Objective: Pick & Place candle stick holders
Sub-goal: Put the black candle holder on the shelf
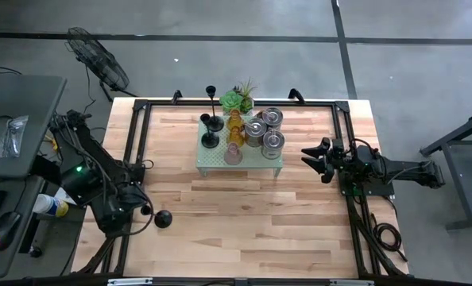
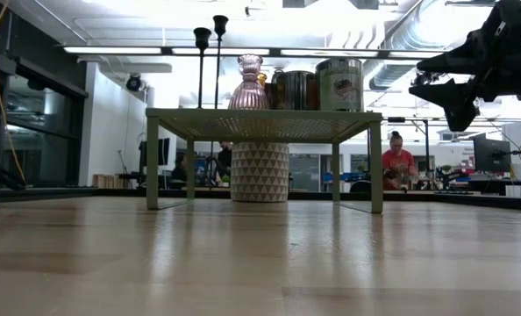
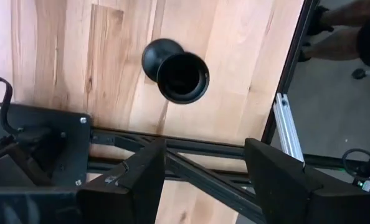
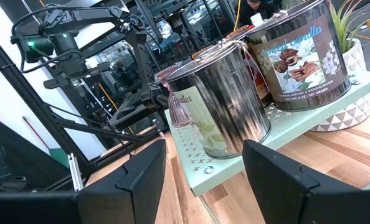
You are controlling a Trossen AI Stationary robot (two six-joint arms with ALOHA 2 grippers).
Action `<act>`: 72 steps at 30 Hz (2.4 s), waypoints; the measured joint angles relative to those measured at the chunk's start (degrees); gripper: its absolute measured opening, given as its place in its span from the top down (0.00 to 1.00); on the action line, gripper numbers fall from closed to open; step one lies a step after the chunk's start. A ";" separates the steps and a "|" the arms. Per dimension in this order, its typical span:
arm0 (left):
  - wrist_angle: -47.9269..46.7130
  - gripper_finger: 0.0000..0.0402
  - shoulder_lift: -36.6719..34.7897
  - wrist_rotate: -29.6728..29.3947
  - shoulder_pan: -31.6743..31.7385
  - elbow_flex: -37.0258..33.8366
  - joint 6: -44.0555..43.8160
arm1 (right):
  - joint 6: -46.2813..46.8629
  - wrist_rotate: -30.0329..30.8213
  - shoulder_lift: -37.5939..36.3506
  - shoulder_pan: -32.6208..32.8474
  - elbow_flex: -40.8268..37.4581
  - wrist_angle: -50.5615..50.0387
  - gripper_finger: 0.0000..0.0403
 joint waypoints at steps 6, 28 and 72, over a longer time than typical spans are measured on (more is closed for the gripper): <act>0.10 0.46 0.01 -1.96 0.00 -0.30 1.29 | 0.00 0.00 0.00 -0.02 0.00 0.00 0.49; 8.03 0.21 0.12 -7.79 0.07 -12.79 -5.00 | 0.00 0.00 0.00 0.00 0.02 0.00 0.49; 9.08 0.35 0.37 -11.99 0.11 -13.25 -64.86 | 0.02 -0.02 0.00 0.00 0.02 0.00 0.49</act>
